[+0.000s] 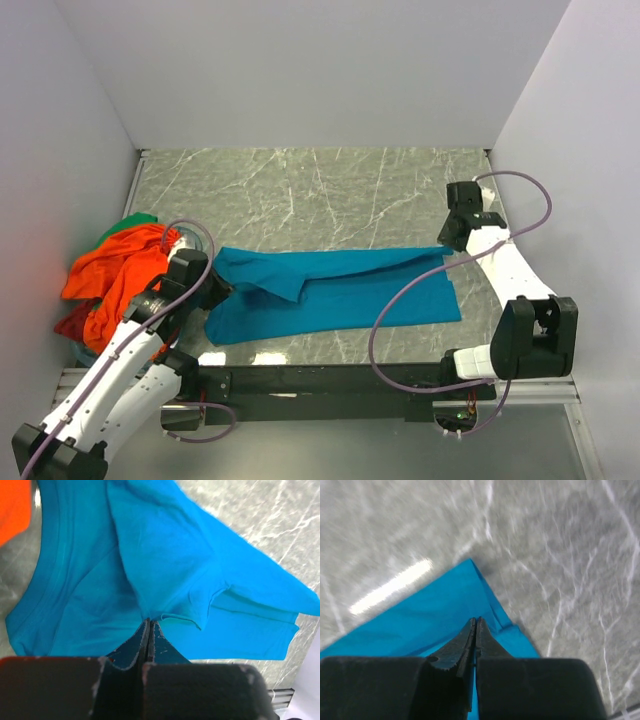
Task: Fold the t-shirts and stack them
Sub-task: Fold the tshirt
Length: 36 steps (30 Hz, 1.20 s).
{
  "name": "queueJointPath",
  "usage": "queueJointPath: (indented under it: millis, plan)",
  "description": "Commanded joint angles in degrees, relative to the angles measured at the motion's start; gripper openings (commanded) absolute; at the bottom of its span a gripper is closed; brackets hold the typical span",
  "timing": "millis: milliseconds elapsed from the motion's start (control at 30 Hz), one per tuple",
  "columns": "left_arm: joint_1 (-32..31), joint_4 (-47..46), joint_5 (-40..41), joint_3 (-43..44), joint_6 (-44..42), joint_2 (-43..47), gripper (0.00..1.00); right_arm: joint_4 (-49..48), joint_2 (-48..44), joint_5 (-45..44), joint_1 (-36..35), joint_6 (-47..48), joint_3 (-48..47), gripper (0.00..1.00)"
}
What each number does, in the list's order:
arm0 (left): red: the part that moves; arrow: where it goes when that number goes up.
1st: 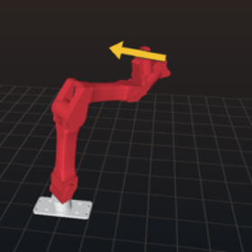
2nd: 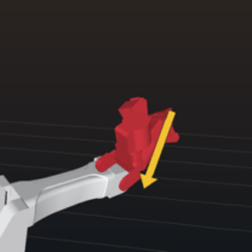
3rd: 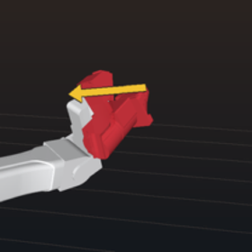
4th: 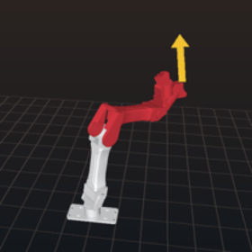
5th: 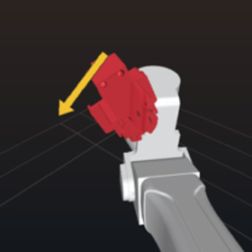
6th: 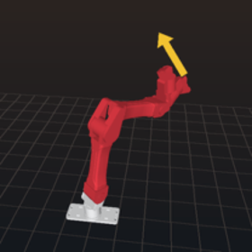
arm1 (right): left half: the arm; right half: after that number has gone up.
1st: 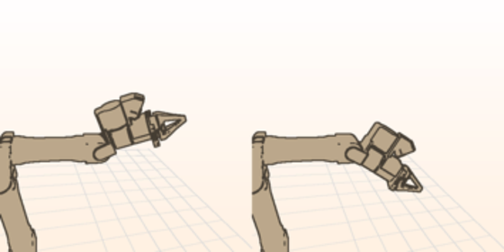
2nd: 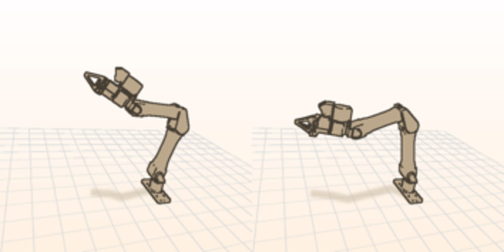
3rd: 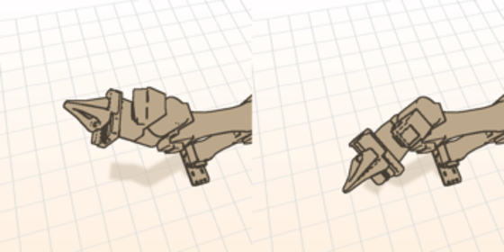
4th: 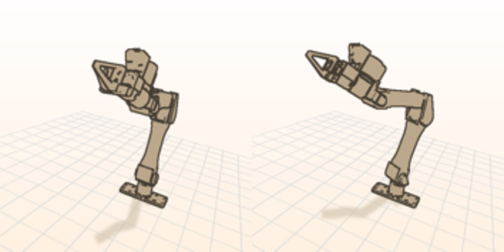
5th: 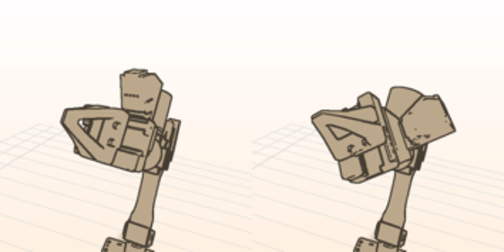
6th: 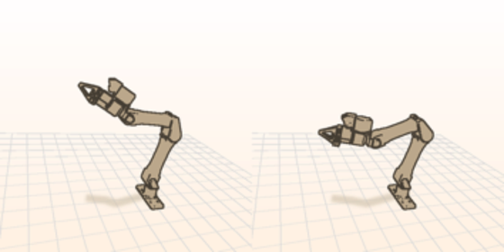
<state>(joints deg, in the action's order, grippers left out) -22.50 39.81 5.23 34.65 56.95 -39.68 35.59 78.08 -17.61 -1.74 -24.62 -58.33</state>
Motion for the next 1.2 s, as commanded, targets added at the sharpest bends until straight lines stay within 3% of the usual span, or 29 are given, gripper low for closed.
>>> queueJointPath:
  millis: [0, 100, 133, 167, 200, 233, 267, 367, 400, 467, 733, 800, 933, 1167]
  plan:
    - [-0.61, 2.46, -1.89, -1.69, 3.78, 0.83, 0.0, -0.61, -1.36, -1.81, -0.37, -1.3, 3.3, 0.04]
    - [-1.05, 5.53, -2.6, -3.01, 8.34, 2.06, 0.01, 0.17, -0.57, -4.44, -0.37, -2.79, 5.15, 0.12]
    - [-1.31, 7.63, -2.86, -3.19, 9.4, 2.67, 0.07, 0.79, -0.48, -5.24, -0.28, -3.41, 5.24, 0.18]
    - [-1.58, 8.69, -3.12, -3.28, 10.98, 3.9, 0.14, 1.49, -0.39, -6.46, -0.37, -4.11, 5.07, 0.37]
    - [-1.58, 11.92, -3.04, -3.28, 11.77, 5.56, 0.31, 2.02, -0.91, -7.26, -0.37, -4.81, 5.15, 0.5]
    - [-1.67, 13.26, -2.6, -3.19, 12.39, 6.45, 0.39, 1.85, -1.52, -7.18, -0.28, -4.91, 5.15, 0.5]
    - [-1.67, 14.32, -2.42, -3.1, 13.62, 7.33, 0.46, 1.67, -2.23, -6.83, -0.37, -5.08, 5.06, 0.58]
    - [-1.67, 16.25, -2.07, -2.66, 14.59, 10.4, 0.71, 1.58, -4.34, -4.46, -0.37, -4.73, 3.84, 0.67]
    - [-1.67, 16.26, -1.72, -2.14, 14.42, 10.76, 0.88, 1.32, -5.13, -3.58, -0.37, -4.39, 3.49, 0.67]
    - [-1.67, 15.83, -0.93, -1.26, 13.9, 10.77, 0.99, 0.88, -5.83, 0.09, -0.37, -3.51, 2.78, 0.69]
    - [-1.76, -0.75, -3.39, 2.08, 6.43, -1.96, 1.0, -5.97, -8.91, 20.13, -0.55, 1.24, 6.28, 0.73]
    - [-1.76, -3.85, -3.12, 3.83, 4.58, -7.93, 0.99, -7.98, -7.87, 24.61, -1.68, 1.24, 7.17, 0.8]
    - [-1.76, -12.72, -4.71, 6.3, 2.38, -21.1, 0.99, -8.52, -4.35, 23.15, -5.9, 0.98, 6.91, 0.82]
    - [-1.76, -19.41, -6.2, 8.5, 2.46, -36.68, 0.99, -11.16, 5.22, 24.02, -11.0, -0.08, 6.73, 0.83]
